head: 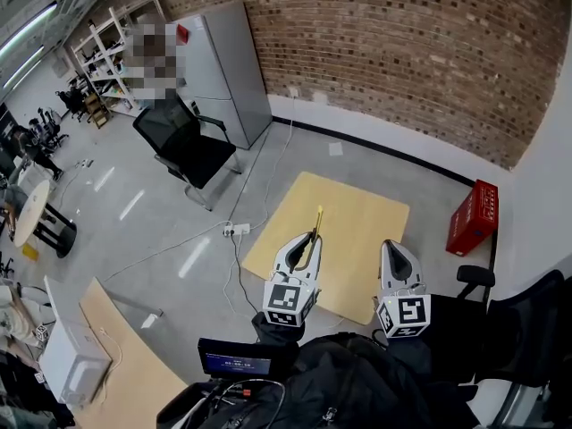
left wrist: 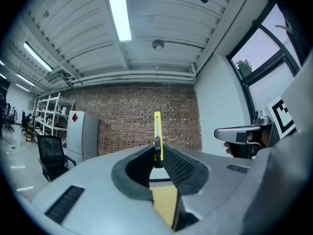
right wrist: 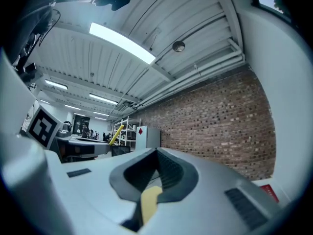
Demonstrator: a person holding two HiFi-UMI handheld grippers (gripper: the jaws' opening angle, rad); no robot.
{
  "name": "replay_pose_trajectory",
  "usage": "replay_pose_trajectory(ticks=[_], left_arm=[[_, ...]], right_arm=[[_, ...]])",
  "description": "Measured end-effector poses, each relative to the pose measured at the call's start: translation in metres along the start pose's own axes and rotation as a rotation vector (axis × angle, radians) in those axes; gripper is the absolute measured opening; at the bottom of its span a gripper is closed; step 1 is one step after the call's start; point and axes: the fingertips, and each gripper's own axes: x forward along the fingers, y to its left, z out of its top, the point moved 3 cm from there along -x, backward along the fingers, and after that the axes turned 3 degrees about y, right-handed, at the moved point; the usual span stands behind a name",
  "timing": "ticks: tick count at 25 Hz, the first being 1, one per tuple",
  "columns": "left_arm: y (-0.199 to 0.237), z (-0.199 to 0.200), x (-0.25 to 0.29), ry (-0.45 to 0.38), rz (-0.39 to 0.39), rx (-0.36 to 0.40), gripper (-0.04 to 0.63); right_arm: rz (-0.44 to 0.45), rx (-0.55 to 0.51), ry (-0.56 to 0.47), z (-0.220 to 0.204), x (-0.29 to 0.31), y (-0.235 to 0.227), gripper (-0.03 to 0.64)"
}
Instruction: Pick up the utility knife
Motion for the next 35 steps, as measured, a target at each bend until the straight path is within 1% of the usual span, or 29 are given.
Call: replay_pose_trajectory(ticks=[9,18,22,35], left_arm=[[0.002,0.004,-0.001,-0.013,0.001,0.007,0.061],[-0.003,0.004,0.0,-0.016,-0.006,0.003,0.062],[-0.007,0.005,0.004,-0.029,-0.023,0.002,0.062],[-0.02,0.005,0.009,-0.021,-0.018,-0.002,0.061]], right_arm=[[0.004,-0.008,-0.022,0.005,0.002,0.004,0.003],[0.004,-0.021,-0.019,0.006,-0.002,0.004,0.003],[-0.006,-0.024,-0.018,0.005,-0.002,0.0,0.003],[-0.007,-0.026,-0.014,0.004,-0.009,-0.013,0.003]])
